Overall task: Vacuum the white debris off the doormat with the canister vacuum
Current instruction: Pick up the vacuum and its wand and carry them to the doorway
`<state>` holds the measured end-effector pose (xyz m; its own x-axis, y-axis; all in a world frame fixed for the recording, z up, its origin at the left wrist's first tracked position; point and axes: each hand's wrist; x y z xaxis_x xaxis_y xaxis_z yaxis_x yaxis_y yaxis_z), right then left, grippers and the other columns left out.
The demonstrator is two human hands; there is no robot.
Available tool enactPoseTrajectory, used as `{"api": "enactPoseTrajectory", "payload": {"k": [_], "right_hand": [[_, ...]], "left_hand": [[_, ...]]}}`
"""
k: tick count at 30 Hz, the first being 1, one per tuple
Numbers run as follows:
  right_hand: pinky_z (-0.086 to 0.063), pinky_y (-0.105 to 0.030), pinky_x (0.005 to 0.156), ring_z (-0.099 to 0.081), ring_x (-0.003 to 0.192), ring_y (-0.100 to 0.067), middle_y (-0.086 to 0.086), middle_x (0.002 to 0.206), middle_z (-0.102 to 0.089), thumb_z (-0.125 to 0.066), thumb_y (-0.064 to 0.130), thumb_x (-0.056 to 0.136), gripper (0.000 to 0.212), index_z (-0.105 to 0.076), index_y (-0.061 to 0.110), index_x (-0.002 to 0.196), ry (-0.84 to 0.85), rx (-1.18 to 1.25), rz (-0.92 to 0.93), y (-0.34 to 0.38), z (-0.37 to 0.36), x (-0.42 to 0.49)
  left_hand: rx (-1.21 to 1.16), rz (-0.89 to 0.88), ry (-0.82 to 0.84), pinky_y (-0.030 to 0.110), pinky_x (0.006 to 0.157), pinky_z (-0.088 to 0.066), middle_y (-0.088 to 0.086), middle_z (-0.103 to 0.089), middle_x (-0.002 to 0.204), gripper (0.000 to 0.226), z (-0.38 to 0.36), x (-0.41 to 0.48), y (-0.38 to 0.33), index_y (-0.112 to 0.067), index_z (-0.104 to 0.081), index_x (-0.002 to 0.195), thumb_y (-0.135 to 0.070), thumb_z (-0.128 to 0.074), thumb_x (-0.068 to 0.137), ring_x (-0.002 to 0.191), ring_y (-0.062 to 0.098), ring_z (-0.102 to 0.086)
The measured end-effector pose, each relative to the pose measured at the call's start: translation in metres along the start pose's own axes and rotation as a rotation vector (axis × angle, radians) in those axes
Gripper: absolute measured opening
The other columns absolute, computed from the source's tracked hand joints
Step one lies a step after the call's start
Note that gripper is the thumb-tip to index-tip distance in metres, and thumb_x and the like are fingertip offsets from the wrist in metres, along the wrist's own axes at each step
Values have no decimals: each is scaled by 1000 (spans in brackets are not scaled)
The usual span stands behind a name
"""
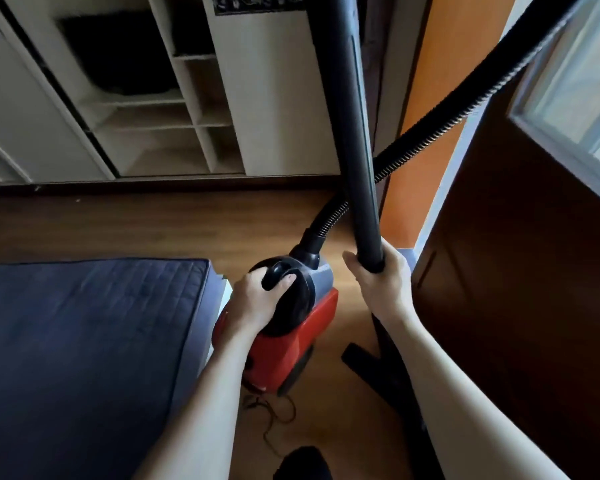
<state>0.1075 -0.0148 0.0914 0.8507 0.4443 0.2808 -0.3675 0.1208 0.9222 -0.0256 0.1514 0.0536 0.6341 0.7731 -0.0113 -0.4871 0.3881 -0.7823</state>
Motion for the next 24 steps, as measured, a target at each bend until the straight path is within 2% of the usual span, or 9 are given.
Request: {"api": "enactPoseTrajectory", "payload": {"k": [3,9,13,15,18,20,22,24], "right_hand": [[-31,-16,50,-38,52,-5,15,53,-45,-77,12,85,45,-42,34,67,33,34,35,-10,-9,38],[-27,-19,51,-34,54,-7,14,55,-42,-77,13,84,48,-38,35,66,102,54,45,-36,-42,115],[-31,-18,51,-37,55,-8,9,58,-43,-77,14,86,44,-42,35,68,124,62,48,-50,-71,174],[-35,-23,53,-42,58,-13,1,62,-47,-77,15,87,40,-45,34,70,134,74,45,-57,-89,209],[-34,-17,53,-41,57,-7,12,59,-49,-77,13,87,43,-46,38,70,144,70,38,-61,-122,268],[-32,-13,51,-39,53,-4,20,55,-48,-77,10,87,47,-43,37,68,155,73,41,-62,-145,306],[-31,-14,50,-36,52,-4,21,53,-45,-77,8,87,49,-40,34,67,170,85,45,-62,-166,342],[-30,-14,49,-34,52,-4,21,52,-44,-76,8,87,50,-39,33,66,189,72,56,-64,-184,375]], "left_hand": [[-16,21,-38,35,69,-52,-6,-68,73,35,-6,35,-1,-21,-66,77,-56,-65,83,74,13,-66],[-3,39,-69,33,62,-48,-4,-67,70,35,-22,107,3,-20,-64,73,-52,-68,87,69,13,-65],[-10,45,-92,34,61,-46,-1,-67,69,40,-30,172,8,-14,-64,74,-52,-68,87,68,16,-64],[-18,49,-106,33,59,-44,-4,-65,67,40,-33,211,10,-17,-62,71,-53,-69,86,66,15,-62],[3,50,-115,25,54,-38,-10,-61,64,35,-33,272,10,-23,-59,69,-52,-69,87,63,7,-58],[-4,51,-116,18,53,-35,-14,-61,67,29,-30,311,8,-25,-62,75,-50,-69,87,64,0,-56],[-30,48,-127,14,56,-38,-15,-63,71,28,-25,349,4,-21,-68,83,-48,-69,88,68,3,-58],[-38,54,-148,20,58,-42,-13,-64,72,31,-20,386,3,-18,-69,85,-49,-69,87,71,9,-60]]}}
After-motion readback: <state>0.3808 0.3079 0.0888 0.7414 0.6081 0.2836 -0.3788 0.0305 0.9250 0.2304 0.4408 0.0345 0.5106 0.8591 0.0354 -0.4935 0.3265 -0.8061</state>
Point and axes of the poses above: each hand's wrist, its own x-axis towards the middle knuckle, its own z-axis out of the back of the hand, y = z × x
